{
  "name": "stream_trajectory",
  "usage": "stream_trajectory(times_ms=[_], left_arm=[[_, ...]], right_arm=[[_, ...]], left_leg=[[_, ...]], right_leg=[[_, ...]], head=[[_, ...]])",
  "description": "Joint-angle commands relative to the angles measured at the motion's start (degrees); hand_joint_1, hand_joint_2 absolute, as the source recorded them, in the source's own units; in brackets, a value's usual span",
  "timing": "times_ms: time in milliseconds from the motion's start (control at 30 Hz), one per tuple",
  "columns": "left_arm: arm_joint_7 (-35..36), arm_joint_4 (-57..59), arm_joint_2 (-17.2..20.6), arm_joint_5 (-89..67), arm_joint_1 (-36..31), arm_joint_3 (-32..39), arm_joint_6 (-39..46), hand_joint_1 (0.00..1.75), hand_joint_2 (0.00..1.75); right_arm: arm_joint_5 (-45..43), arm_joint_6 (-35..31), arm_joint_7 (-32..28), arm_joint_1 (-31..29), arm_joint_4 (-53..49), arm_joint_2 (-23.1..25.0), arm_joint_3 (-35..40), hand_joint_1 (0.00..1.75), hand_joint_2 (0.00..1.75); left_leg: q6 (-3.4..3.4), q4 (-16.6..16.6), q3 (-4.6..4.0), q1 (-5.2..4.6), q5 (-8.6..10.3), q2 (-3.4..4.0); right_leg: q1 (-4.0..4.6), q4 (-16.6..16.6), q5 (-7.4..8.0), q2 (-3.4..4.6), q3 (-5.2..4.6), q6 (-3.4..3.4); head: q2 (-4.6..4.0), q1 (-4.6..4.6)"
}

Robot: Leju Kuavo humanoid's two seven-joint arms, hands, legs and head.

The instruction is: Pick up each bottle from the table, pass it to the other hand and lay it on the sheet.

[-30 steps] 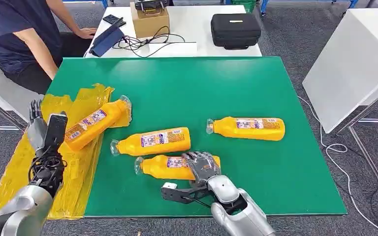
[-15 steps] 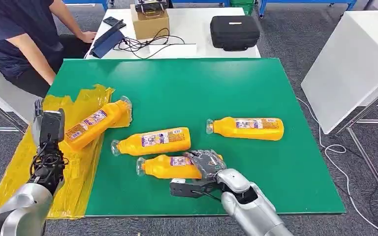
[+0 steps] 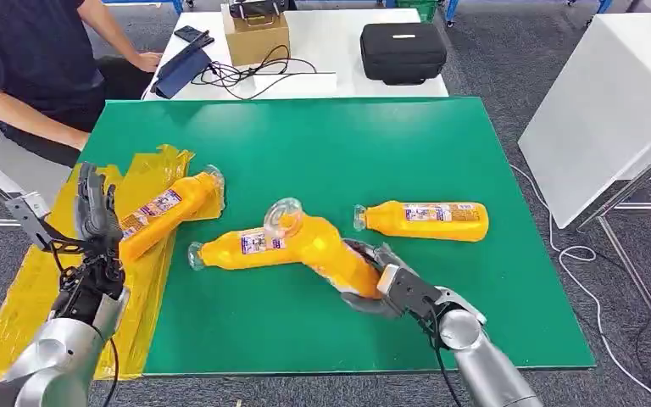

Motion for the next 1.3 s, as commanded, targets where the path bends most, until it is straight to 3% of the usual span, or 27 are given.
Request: stream_trajectory(times_ms=[33, 300, 433, 500, 867, 1200, 1300], left_arm=[[3.18, -26.11, -5.9, 6.14, 10.41, -12.06, -1.61, 0.0, 1.75], [3.07, -30.66, -6.1, 8.19, 12.96, -19.98, -2.43, 0.0, 1.75], [3.98, -35.1, -7.21, 7.72, 14.35, -26.23, -0.75, 0.0, 1.75], [4.41, -34.15, -7.59, 8.04, 13.53, -27.18, 0.17, 0.0, 1.75], [6.49, -26.15, -9.89, 11.65, 7.93, -29.35, -0.83, 0.0, 1.75], [6.46, -25.81, -9.78, 11.84, 7.64, -29.57, -0.71, 0.0, 1.75], [6.74, -25.26, -10.28, 12.68, 7.02, -29.81, -0.84, 0.0, 1.75]], right_arm=[[-0.45, -7.4, -0.32, -9.28, 9.72, 2.2, -5.07, 1.75, 1.75], [1.64, -15.65, -0.23, -18.8, 22.28, 5.17, -4.04, 1.75, 1.75], [4.77, -20.4, 1.33, -27.64, 32.29, 11.06, -2.43, 1.75, 1.75], [6.6, -22.84, 2.58, -29.26, 33.47, 13.66, -0.91, 1.75, 1.75], [14.14, -28.71, 9.34, -31.18, 35.23, 21.79, 7.42, 1.75, 1.75], [13.35, -29.26, 9.65, -31.34, 35.71, 21.79, 8.37, 1.75, 1.75], [11.04, -29.06, 11.35, -30.64, 33.94, 21.79, 14.38, 1.75, 1.75]], left_leg=[[-0.02, 0.09, -0.01, 0.03, -0.1, -0.06], [-0.04, 0.03, -0.03, 0.05, -0.09, 0.05], [-0.04, 0.11, -0.14, 0.01, -0.11, 0.18], [-0.05, 0.13, -0.18, 0.01, -0.12, 0.27], [-0.05, 0.05, -0.15, 0.05, -0.08, 0.02], [-0.04, 0.0, -0.28, 0.03, -0.01, -0.1], [-0.07, 0.03, -0.17, 0.07, -0.08, -0.13]], right_leg=[[0.03, 0.02, -0.08, -0.15, 0.06, 0.1], [0.04, -0.03, -0.05, -0.06, 0.01, 0.09], [0.0, 0.12, -0.05, 0.08, -0.15, 0.08], [0.01, 0.17, -0.04, 0.18, -0.24, 0.07], [0.04, 0.09, -0.09, -0.09, -0.15, 0.08], [0.03, 0.03, -0.05, -0.19, -0.23, 0.06], [0.06, 0.02, -0.12, -0.25, -0.09, 0.08]], head=[[0.0, 0.0], [0.0, 0.0], [0.0, 0.0], [0.0, -0.02], [0.0, 0.0], [0.0, 0.0], [0.0, 0.02]])
